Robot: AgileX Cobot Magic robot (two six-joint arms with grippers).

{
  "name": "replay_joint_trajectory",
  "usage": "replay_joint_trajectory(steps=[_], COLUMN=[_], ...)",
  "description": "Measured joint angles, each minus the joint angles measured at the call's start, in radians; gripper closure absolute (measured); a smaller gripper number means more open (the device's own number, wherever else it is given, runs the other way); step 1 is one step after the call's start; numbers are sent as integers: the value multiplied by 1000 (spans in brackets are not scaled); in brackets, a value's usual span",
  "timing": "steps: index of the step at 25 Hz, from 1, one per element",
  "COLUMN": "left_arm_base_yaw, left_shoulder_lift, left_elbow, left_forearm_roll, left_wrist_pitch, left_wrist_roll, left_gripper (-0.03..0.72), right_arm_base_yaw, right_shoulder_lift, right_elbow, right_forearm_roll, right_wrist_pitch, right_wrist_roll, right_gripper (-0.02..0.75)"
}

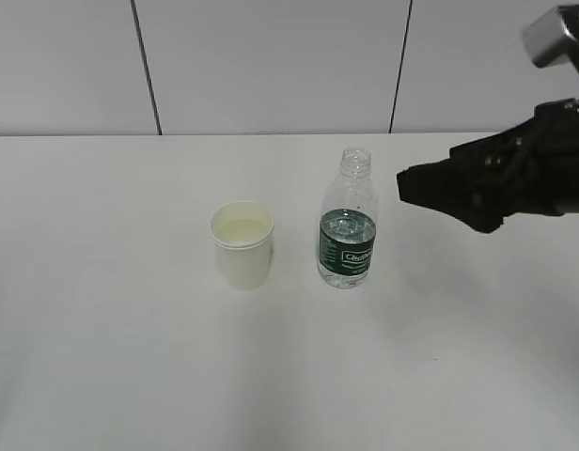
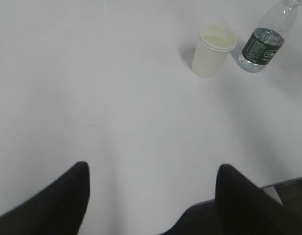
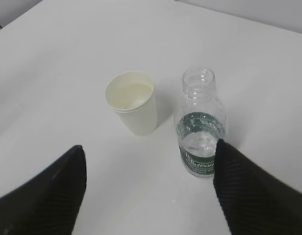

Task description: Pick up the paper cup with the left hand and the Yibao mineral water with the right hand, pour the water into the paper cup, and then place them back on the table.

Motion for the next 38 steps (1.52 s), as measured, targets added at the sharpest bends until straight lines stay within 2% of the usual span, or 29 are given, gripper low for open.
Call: replay_joint_trajectory(steps=[24,32,34,38], left_arm_base_yaw=[0,0,0,0], left_shoulder_lift=[0,0,0,0], left_elbow=[0,0,0,0], left_forearm_roll=[-4,-5,-5,-5], left_wrist_pitch=[0,0,0,0], left_wrist_roll=[0,0,0,0], left_gripper=[160,160,160,160], right_arm_base_yaw=[0,0,0,0], right_shoulder_lift=[0,0,-6,-33], right_elbow=[-41,-41,-41,-41], right_forearm_roll=[0,0,34,253], right_wrist_pitch=[-6,59,59,112], right_wrist_roll=[3,-28,-86,-318], right_gripper=[144,144,144,144])
